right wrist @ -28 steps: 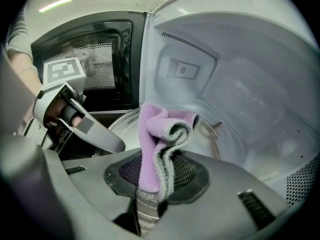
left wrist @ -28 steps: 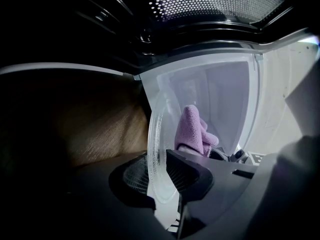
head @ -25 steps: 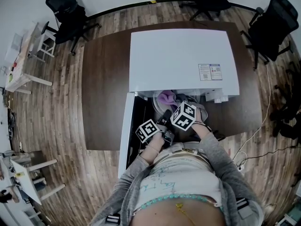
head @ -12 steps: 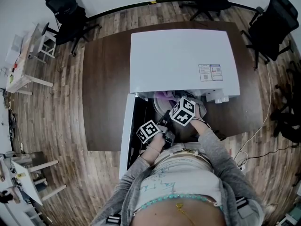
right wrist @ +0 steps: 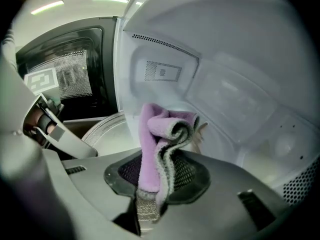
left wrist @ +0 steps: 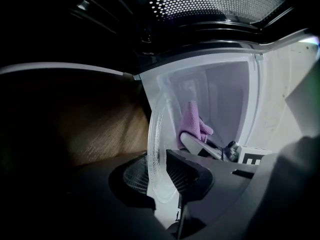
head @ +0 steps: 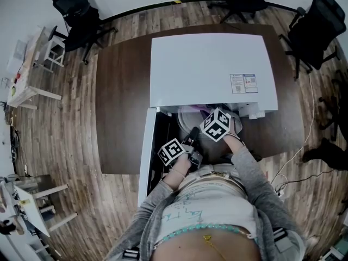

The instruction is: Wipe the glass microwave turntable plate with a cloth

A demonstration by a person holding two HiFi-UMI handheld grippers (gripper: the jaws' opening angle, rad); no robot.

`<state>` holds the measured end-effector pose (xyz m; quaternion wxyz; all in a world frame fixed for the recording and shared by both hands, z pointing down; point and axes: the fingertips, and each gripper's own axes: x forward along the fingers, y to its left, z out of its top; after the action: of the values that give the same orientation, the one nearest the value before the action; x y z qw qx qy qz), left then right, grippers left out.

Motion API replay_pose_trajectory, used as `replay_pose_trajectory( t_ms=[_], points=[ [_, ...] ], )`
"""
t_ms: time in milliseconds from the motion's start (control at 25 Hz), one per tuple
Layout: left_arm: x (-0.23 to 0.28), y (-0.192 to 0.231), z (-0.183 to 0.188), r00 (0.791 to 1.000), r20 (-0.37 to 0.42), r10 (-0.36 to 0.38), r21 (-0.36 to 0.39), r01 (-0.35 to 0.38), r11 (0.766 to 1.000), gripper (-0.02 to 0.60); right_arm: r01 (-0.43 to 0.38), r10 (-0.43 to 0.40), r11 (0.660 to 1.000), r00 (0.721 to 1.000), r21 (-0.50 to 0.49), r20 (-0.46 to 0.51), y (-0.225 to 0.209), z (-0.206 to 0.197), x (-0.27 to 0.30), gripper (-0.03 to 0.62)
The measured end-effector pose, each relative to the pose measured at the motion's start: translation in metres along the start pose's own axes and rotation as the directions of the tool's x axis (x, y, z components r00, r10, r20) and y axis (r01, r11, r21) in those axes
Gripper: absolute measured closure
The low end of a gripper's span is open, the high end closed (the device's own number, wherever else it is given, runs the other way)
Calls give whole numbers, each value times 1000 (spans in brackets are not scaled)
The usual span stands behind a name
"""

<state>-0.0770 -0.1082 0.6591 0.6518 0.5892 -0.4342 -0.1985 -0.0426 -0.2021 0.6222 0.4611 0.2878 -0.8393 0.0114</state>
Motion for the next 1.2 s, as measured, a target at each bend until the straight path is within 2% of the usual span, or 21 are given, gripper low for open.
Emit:
replay_pose_trajectory(
  t_ms=[400,880,1200],
  points=[
    [1,1,0,1000,-1,-2,-2,2,1000,505,4,-4,998,1000,70,-6,-10,-19,-10,480],
    [0,2,1,1000,6,-4,-15,5,1000,503,-28,29,998,999,56,-18,-5,-40,-25,480],
    [-3,5,2,1000,0,8,6,-8,1000,497,-46,48,995,999,87,-18,4,-53,-35,480]
  ],
)
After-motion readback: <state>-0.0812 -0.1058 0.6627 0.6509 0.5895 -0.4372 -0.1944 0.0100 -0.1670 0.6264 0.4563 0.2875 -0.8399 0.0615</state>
